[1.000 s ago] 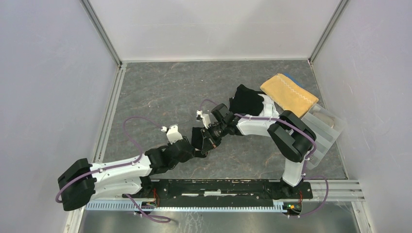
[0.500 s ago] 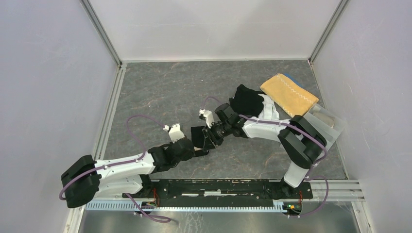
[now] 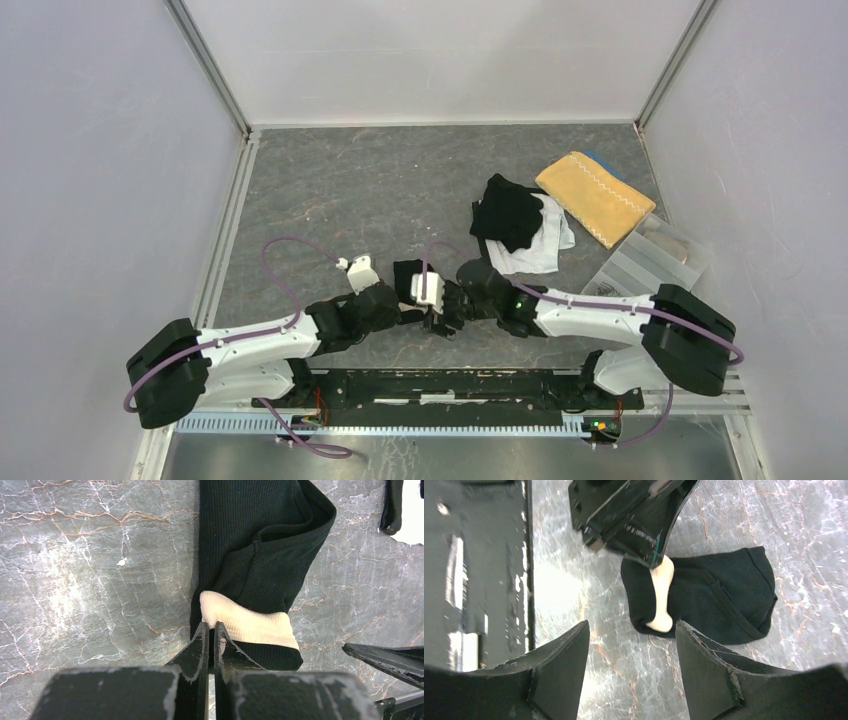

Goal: Roll the underwear
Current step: Roll the underwear to the center of the board.

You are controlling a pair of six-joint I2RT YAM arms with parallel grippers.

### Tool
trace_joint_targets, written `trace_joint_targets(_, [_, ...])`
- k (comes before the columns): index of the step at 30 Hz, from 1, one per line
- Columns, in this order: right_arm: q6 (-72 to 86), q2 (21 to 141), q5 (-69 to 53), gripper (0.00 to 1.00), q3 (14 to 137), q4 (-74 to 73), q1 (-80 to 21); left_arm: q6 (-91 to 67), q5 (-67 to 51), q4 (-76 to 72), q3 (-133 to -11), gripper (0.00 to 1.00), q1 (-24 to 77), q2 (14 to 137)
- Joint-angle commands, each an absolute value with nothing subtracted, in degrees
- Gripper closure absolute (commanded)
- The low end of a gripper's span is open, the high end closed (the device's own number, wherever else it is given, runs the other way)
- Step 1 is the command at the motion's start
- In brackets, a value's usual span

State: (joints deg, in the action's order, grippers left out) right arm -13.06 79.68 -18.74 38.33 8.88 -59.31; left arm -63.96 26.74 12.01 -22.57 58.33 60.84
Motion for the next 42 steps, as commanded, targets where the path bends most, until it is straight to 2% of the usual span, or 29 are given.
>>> trace_joint_targets(1, [-22.9,75.9,-8.2,0.31,32.5,19.9,-61.9,-63.7,26.6,13.2,-23.7,0.98,57.9,60.6])
trace_joint_targets(11, [-30.8,76.6,-1.2,0.32,31.8,22.9,-68.3,-63.5,25.8,12.4,-23.5,0.98,57.8,60.7])
trace_joint_targets(20, [-35.3,83.5,3.6,0.33,36.2,20.5,-72.8,-63.3,25.5,12.0,-23.4,0.98,57.6,60.3])
trace_joint_targets(29, [-37.2,89.0,6.3,0.4,38.7,20.0,-74.7,-63.1,25.1,11.6,-23.1,0.98,57.3,60.0])
trace_joint_targets(34, [-38.0,91.0,8.6,0.48,39.5,19.6,-75.1,-63.1,24.7,11.4,-22.9,0.98,57.2,59.8])
trace_joint_targets(42, [-38.9,92.9,12.1,0.5,39.7,18.7,-75.0,-63.0,24.4,11.0,-22.6,0.98,57.1,59.7])
